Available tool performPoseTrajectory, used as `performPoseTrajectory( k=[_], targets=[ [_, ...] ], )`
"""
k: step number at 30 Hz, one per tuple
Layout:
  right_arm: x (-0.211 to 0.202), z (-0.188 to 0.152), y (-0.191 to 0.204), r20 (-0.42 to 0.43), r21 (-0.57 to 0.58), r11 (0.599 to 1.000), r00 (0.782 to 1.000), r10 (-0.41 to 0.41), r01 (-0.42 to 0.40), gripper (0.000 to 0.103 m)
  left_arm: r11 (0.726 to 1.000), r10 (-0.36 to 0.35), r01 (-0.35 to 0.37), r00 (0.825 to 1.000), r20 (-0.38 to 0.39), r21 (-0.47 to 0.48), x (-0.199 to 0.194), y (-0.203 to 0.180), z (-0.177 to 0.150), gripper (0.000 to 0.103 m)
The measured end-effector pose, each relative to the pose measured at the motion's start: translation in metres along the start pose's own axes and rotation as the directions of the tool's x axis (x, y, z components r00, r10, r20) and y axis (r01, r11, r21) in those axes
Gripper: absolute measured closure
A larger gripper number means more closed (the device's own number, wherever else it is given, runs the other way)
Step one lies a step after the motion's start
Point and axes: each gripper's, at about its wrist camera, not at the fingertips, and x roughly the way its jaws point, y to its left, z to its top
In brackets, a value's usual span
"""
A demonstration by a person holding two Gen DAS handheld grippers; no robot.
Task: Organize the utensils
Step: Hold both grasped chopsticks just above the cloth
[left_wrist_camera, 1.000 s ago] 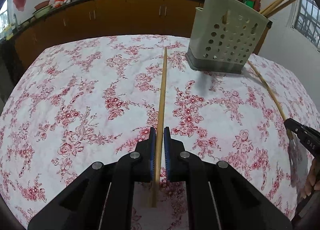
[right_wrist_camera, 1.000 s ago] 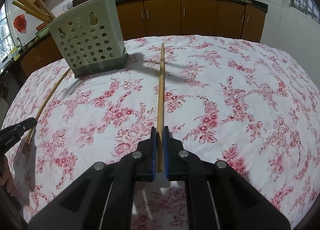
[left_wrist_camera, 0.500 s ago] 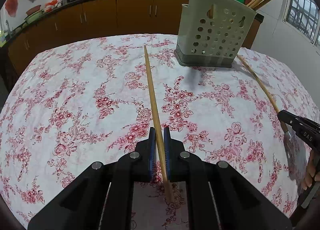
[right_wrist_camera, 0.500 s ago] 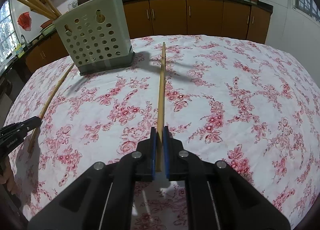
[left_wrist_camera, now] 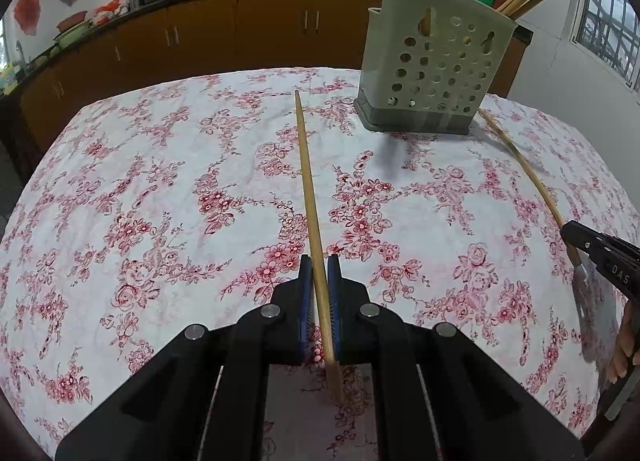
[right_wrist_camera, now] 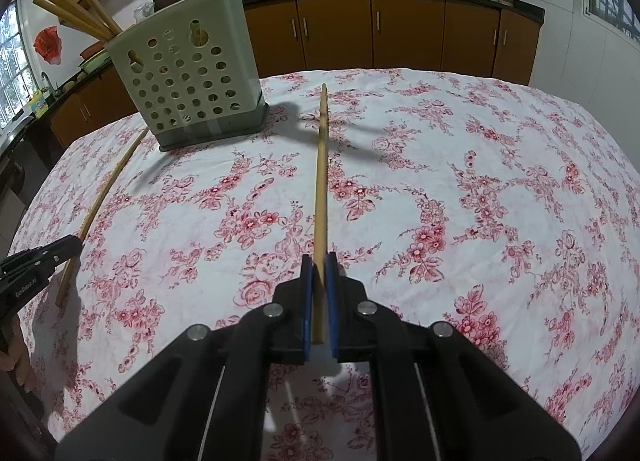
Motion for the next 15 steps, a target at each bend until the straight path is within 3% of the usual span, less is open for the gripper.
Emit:
performPoseTrajectory(
  k=[15],
  targets=[
    [-0.0018,-0.0004,-0.0010,0.006,0.003,1.000,1.000,-0.004,0.004,0.095,1.000,0.001,-0.001,1.000,0.001,-0.008,-0.0026,0.0030,-0.0017,0.095]
  ],
)
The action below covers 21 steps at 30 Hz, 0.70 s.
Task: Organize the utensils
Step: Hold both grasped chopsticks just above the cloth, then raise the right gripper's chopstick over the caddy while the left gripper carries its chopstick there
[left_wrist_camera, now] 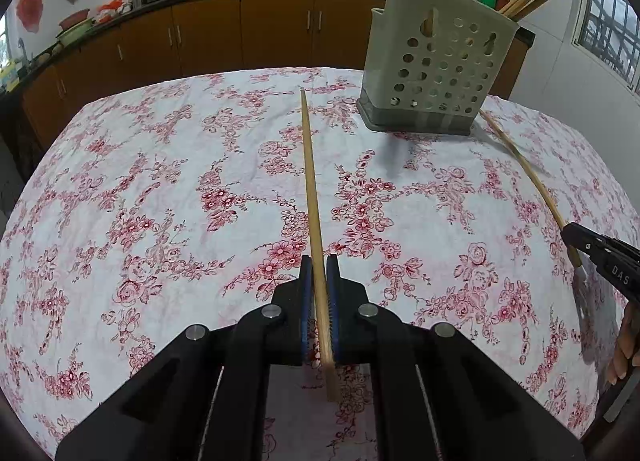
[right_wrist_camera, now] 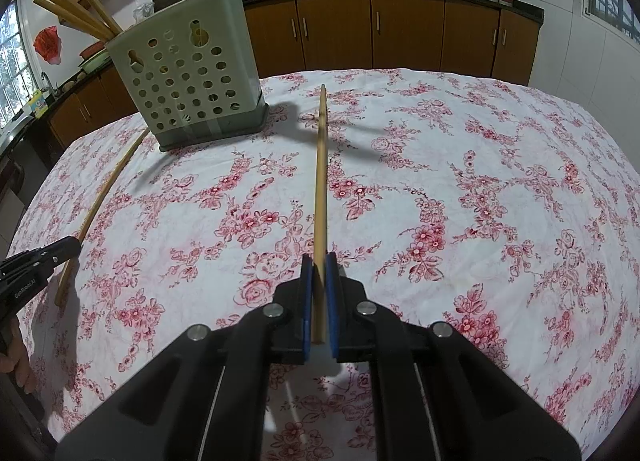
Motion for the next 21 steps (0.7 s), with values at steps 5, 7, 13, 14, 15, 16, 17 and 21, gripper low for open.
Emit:
performPoseTrajectory(
  k=[5,7,13,14,15,16,17,21],
  targets=[
    [-0.012,0.003,-0.006,0.038,0.015,1.000,0.999,0.002,-0.003,0.095,1.000,-0.011,0.011,1.000,0.015,-0.018,-0.007,0.006,0.000,0.095],
    [-0.018,0.006,-0.006,0.055,0.016,1.000,0.998,0.002,-0.003,0.095,1.000,-0.014,0.015,0.999,0.030,-0.025,-0.012,0.008,0.001,0.095],
    [-0.036,0.014,-0.006,0.117,0.015,1.000,0.993,0.007,-0.009,0.095,0.998,-0.026,0.030,0.995,0.101,-0.047,-0.033,0.013,0.011,0.095],
    [-0.039,0.016,-0.006,0.126,0.014,1.000,0.992,0.008,-0.010,0.095,0.998,-0.026,0.032,0.993,0.115,-0.050,-0.037,0.013,0.014,0.095],
    [-0.043,0.019,-0.006,0.142,0.015,1.000,0.990,0.010,-0.012,0.095,0.998,-0.028,0.035,0.991,0.132,-0.053,-0.041,0.014,0.017,0.095],
    [-0.047,0.020,-0.006,0.154,0.016,1.000,0.988,0.012,-0.015,0.095,0.998,-0.031,0.040,0.988,0.151,-0.057,-0.047,0.014,0.020,0.095],
    [-0.050,0.022,-0.006,0.166,0.017,1.000,0.986,0.014,-0.017,0.095,0.997,-0.034,0.044,0.986,0.166,-0.061,-0.051,0.014,0.022,0.095],
    [-0.067,0.030,-0.005,0.225,0.027,0.999,0.974,0.024,-0.031,0.095,0.996,-0.039,0.056,0.974,0.222,-0.073,-0.067,0.013,0.032,0.095]
  ],
)
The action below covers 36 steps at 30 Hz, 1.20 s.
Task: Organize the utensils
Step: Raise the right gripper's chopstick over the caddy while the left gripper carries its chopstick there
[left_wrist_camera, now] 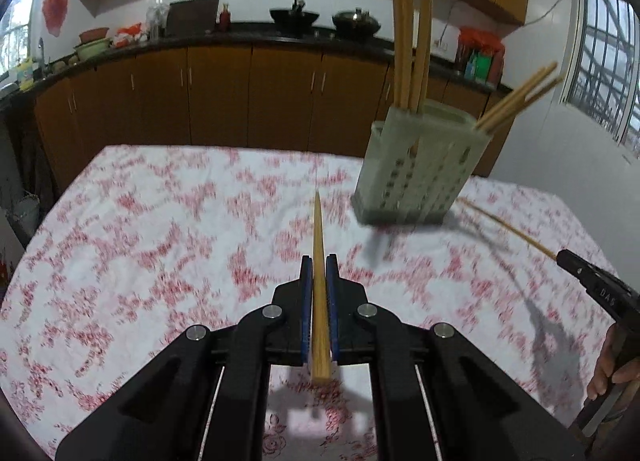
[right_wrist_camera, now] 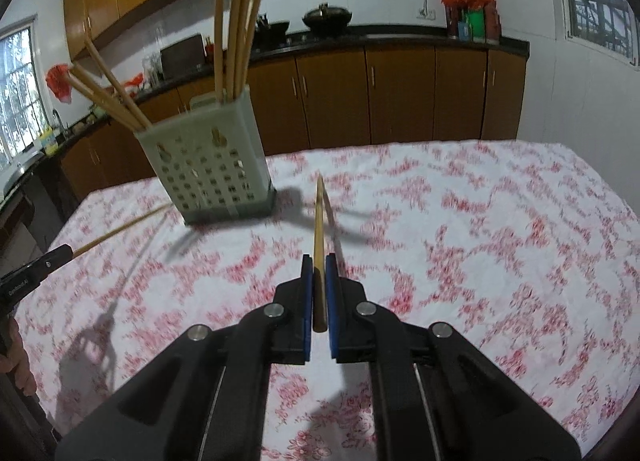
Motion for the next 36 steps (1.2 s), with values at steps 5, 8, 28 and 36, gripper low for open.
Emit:
performPoseTrajectory(
  k=[5,8,28,36],
  targets=[
    [-0.016,0.012,0.002,0.065,0.014,1.000,0.998,0.014,-0.015,0.095,1.000,-0.011,0.012,0.998,0.060,-0.019,-0.014,-0.002,0.014,0.095],
    [-0.027,0.021,0.002,0.111,0.025,0.999,0.994,0.023,-0.026,0.095,0.999,-0.019,0.022,0.995,0.096,-0.026,-0.023,-0.003,0.021,0.095],
    [-0.064,0.056,0.006,0.265,0.038,0.998,0.963,0.045,-0.057,0.095,0.999,-0.021,0.026,0.982,0.190,-0.019,-0.044,-0.006,0.046,0.096],
    [-0.073,0.067,0.010,0.300,0.025,0.998,0.952,0.055,-0.065,0.095,1.000,-0.025,0.027,0.978,0.206,-0.008,-0.047,-0.011,0.052,0.096]
  ],
)
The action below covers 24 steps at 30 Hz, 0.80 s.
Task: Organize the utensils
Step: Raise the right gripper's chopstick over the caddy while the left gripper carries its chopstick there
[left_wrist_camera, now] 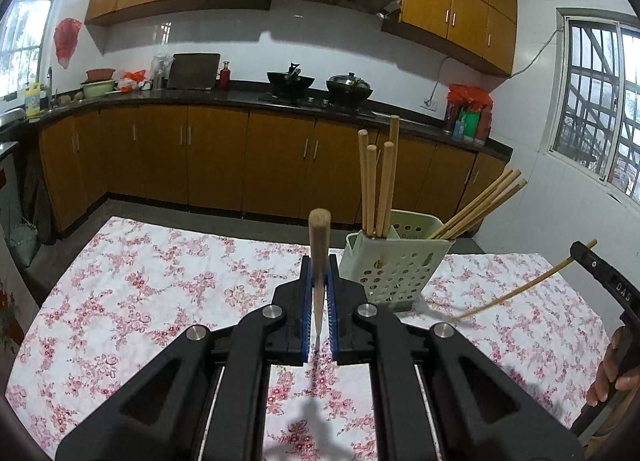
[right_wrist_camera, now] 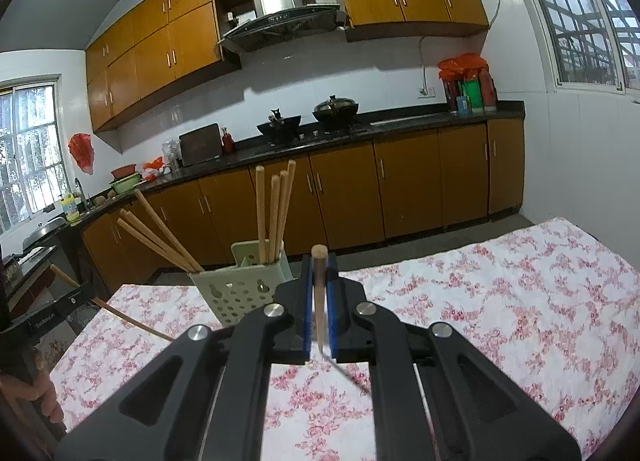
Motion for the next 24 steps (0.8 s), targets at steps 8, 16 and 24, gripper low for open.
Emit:
performPoseTrajectory(
  k=[8,16,24],
  targets=[
    [-0.008,0.023,0.012,0.054,-0.016,0.999,0.998,0.040,-0.039,0.095,0.999,-0.028,0.027,0.998,0.052,0.019,-0.006,-0.014,0.019,0.096],
    [-0.015,0.062,0.029,0.163,-0.029,0.995,0.981,0.100,-0.097,0.095,0.998,-0.065,0.061,0.987,0.146,0.035,-0.007,-0.038,0.055,0.096],
    [-0.008,0.116,0.052,0.322,-0.037,0.991,0.937,0.136,-0.132,0.095,0.996,-0.094,0.087,0.942,0.322,0.034,0.001,-0.066,0.108,0.096]
  ],
)
